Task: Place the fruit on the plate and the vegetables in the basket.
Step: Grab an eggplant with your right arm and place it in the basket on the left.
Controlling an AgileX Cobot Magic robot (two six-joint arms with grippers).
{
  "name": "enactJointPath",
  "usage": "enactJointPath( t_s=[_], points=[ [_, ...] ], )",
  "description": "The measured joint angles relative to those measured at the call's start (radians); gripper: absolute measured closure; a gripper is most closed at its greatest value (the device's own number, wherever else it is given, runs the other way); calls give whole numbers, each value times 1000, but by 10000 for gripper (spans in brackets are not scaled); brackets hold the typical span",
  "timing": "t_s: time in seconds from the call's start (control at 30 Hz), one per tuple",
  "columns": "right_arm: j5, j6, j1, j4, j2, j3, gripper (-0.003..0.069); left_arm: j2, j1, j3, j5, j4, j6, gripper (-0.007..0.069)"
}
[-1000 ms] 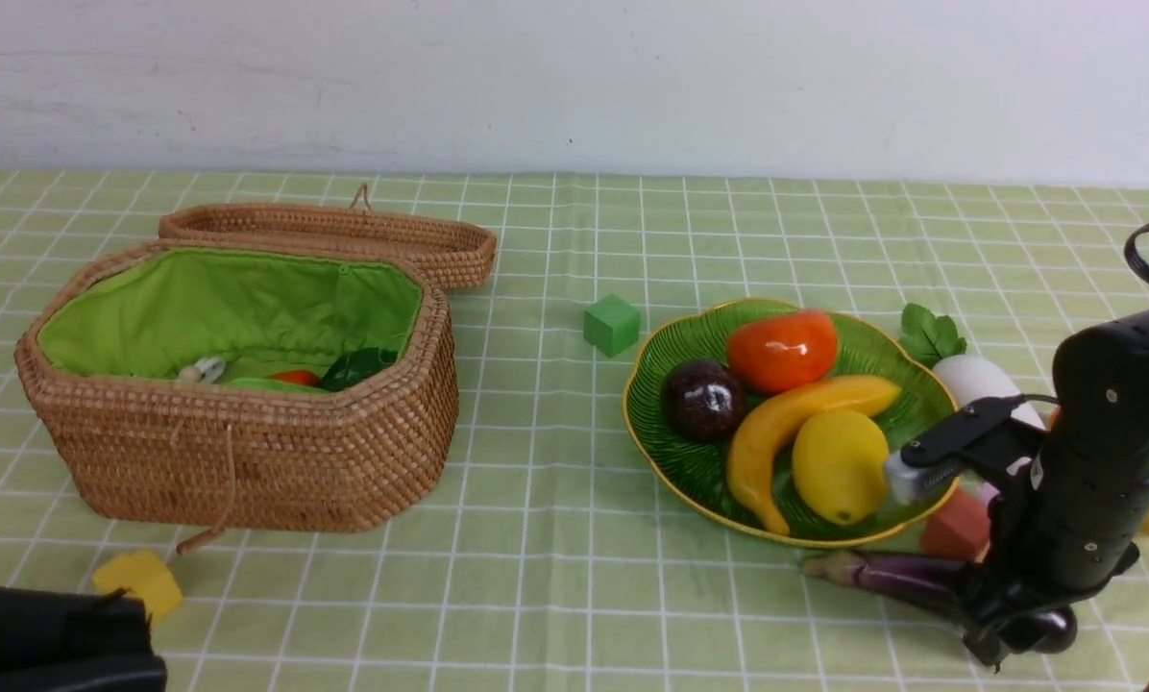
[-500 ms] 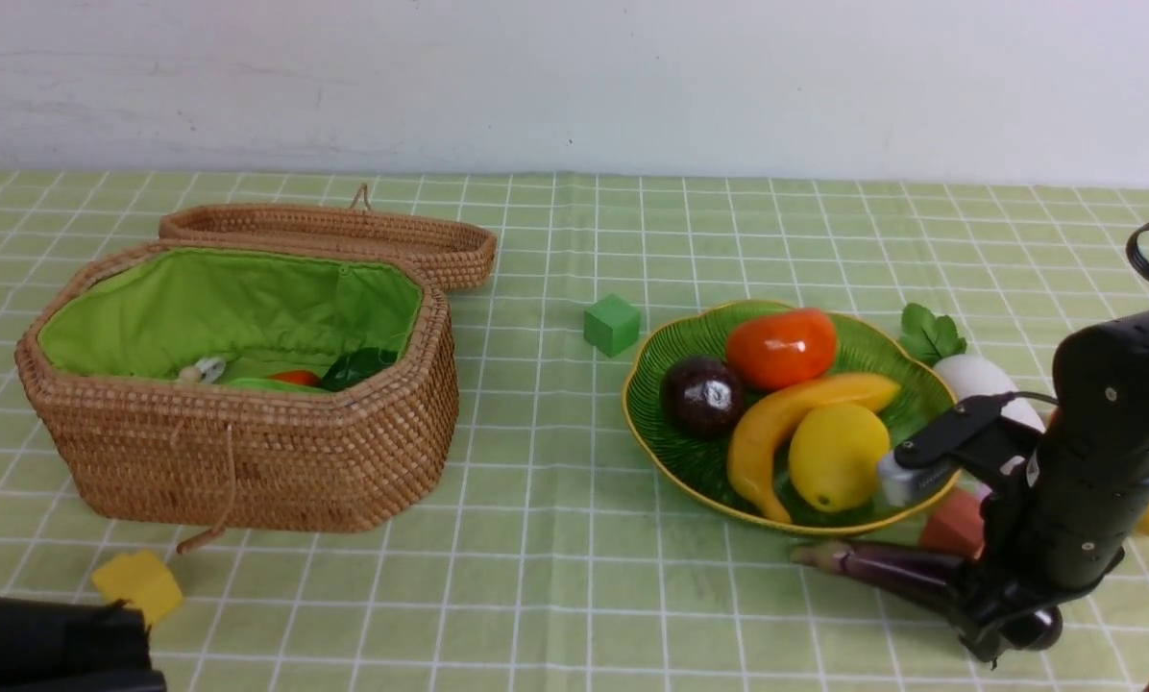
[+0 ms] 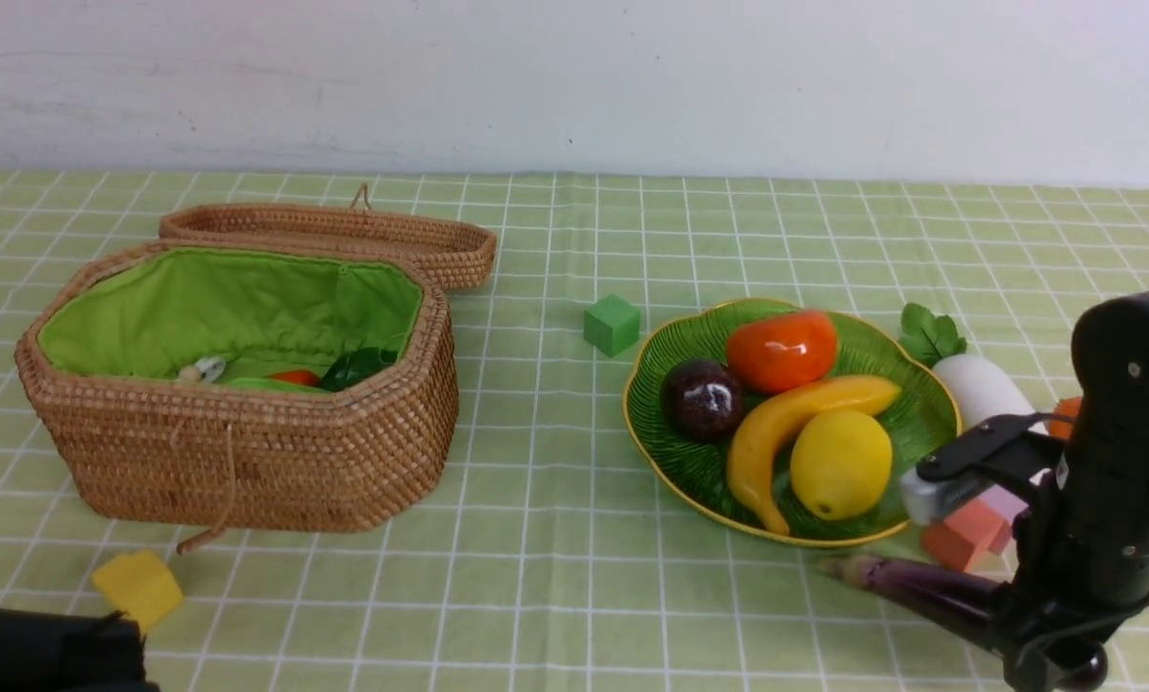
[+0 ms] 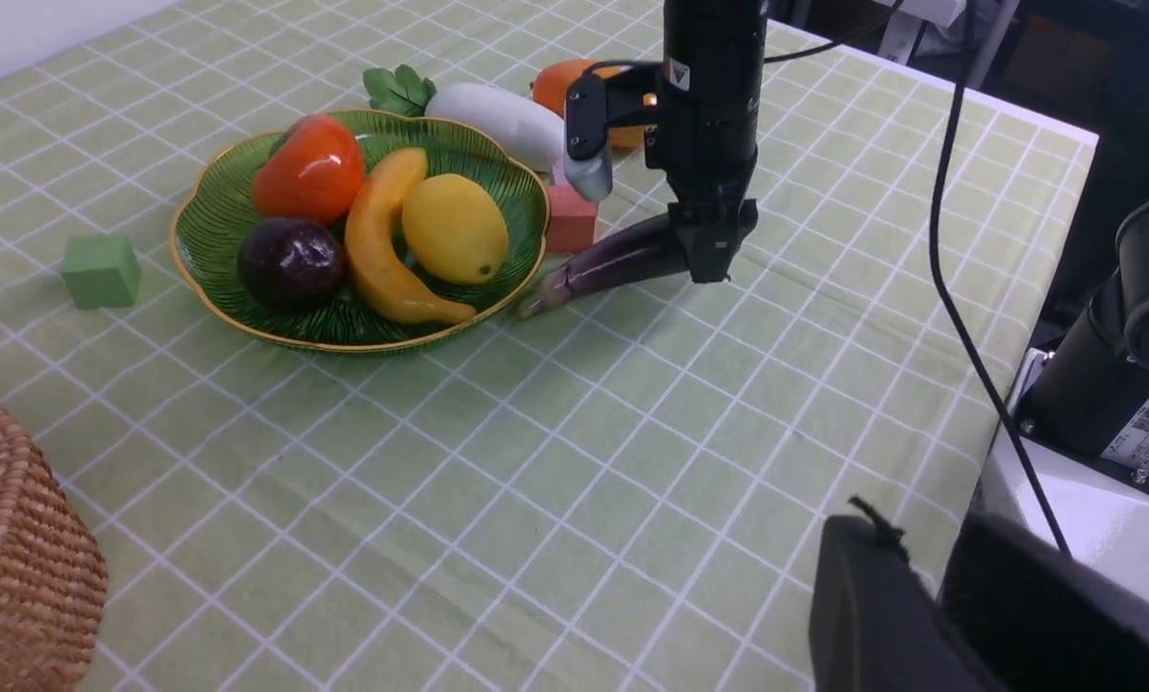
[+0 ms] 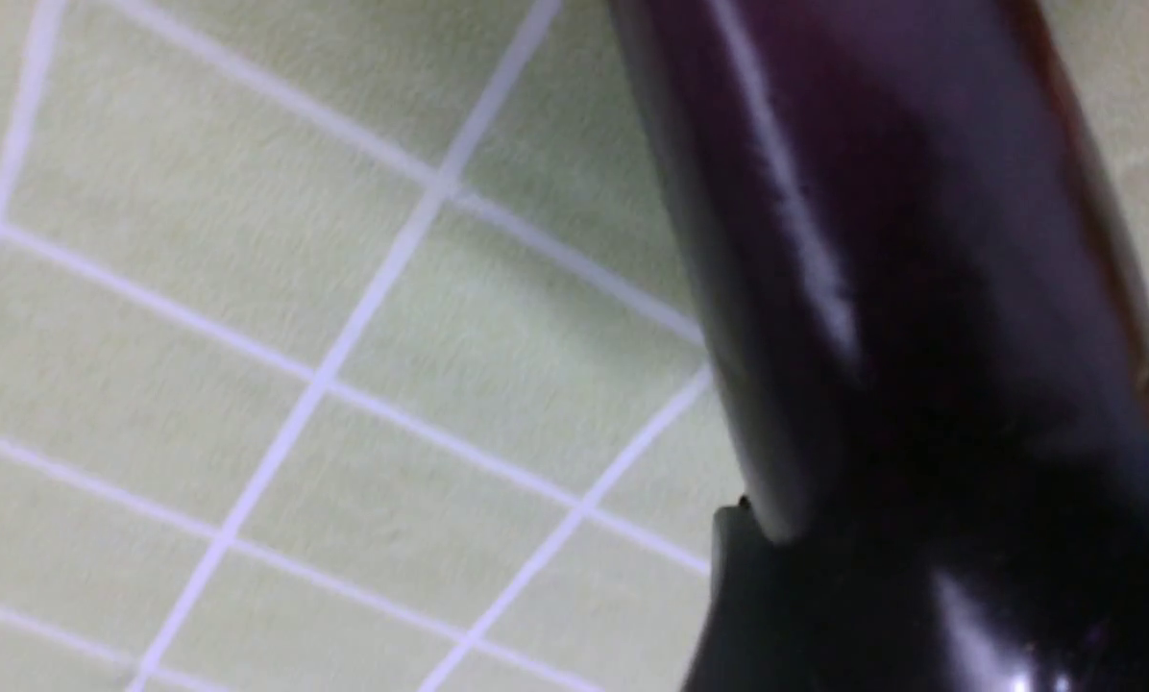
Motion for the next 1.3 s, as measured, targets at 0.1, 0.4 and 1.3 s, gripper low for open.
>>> enactJointPath(
  t_s=[0.1, 0.4, 1.3],
  points=[
    [99, -8, 27, 8, -60, -14, 221, 0, 0, 0, 0, 0, 0, 498],
    [165, 73, 216, 157, -155, -168, 221, 0, 0, 0, -43, 76, -49, 494],
    [-309, 139, 542, 230, 602, -1224, 221, 0, 0, 0, -80, 891, -842, 487]
  ],
)
